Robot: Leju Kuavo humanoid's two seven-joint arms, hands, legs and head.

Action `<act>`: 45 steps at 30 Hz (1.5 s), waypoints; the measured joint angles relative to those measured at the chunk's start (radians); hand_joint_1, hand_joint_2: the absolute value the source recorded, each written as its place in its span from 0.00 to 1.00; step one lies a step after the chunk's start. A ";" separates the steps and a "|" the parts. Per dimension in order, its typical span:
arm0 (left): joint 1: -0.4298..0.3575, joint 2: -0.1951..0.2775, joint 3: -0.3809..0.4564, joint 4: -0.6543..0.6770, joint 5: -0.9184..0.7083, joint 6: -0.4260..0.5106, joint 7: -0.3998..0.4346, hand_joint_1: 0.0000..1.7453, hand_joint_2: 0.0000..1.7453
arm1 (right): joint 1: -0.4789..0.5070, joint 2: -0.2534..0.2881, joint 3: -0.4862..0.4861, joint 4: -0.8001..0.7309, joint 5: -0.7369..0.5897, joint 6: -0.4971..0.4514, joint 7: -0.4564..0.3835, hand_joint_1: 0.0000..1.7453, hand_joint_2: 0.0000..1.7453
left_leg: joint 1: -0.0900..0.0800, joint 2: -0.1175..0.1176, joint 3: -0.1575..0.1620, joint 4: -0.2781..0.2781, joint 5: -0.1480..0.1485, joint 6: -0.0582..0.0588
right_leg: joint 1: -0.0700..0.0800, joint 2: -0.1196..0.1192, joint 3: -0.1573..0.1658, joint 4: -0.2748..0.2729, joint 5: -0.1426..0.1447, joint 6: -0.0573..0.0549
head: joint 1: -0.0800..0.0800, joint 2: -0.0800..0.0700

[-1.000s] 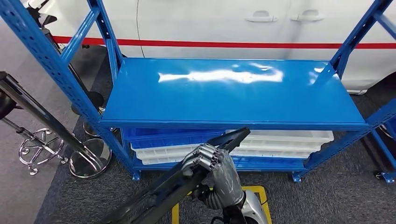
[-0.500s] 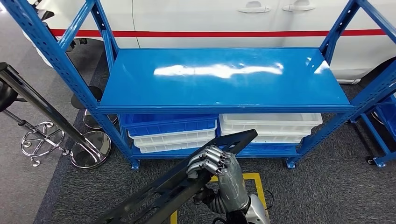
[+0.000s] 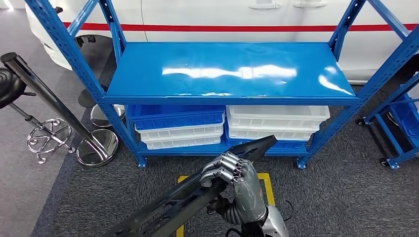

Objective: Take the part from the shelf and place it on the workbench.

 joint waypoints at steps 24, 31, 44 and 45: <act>0.003 0.040 -0.004 -0.003 0.021 -0.055 0.018 0.00 0.00 | 0.028 0.000 -0.011 -0.008 0.018 0.004 0.011 1.00 1.00 | 0.024 0.002 -0.219 0.312 0.007 -0.052 | -0.016 0.000 0.039 -0.017 -0.046 -0.022 | -0.001 0.000; -0.013 0.038 -0.008 -0.004 0.024 -0.048 0.014 0.00 0.00 | 0.032 0.000 -0.011 -0.009 0.018 -0.001 0.011 1.00 1.00 | 0.018 0.001 -0.003 0.002 0.007 -0.024 | -0.015 -0.001 -0.022 0.000 0.019 0.014 | -0.001 0.000; -0.020 0.040 -0.024 -0.013 0.023 -0.063 0.011 0.00 0.00 | 0.029 0.000 -0.011 -0.009 0.018 -0.008 0.012 1.00 1.00 | 0.014 0.011 -0.189 0.037 0.159 -0.021 | -0.009 0.008 0.196 -0.017 -0.170 0.007 | -0.001 0.000; -0.021 0.040 -0.024 -0.013 0.023 -0.063 0.011 0.00 0.00 | 0.029 0.000 -0.011 -0.009 0.018 -0.009 0.012 1.00 1.00 | 0.014 0.010 -0.191 0.034 0.169 -0.028 | -0.006 0.008 0.198 -0.031 -0.167 0.002 | -0.001 0.000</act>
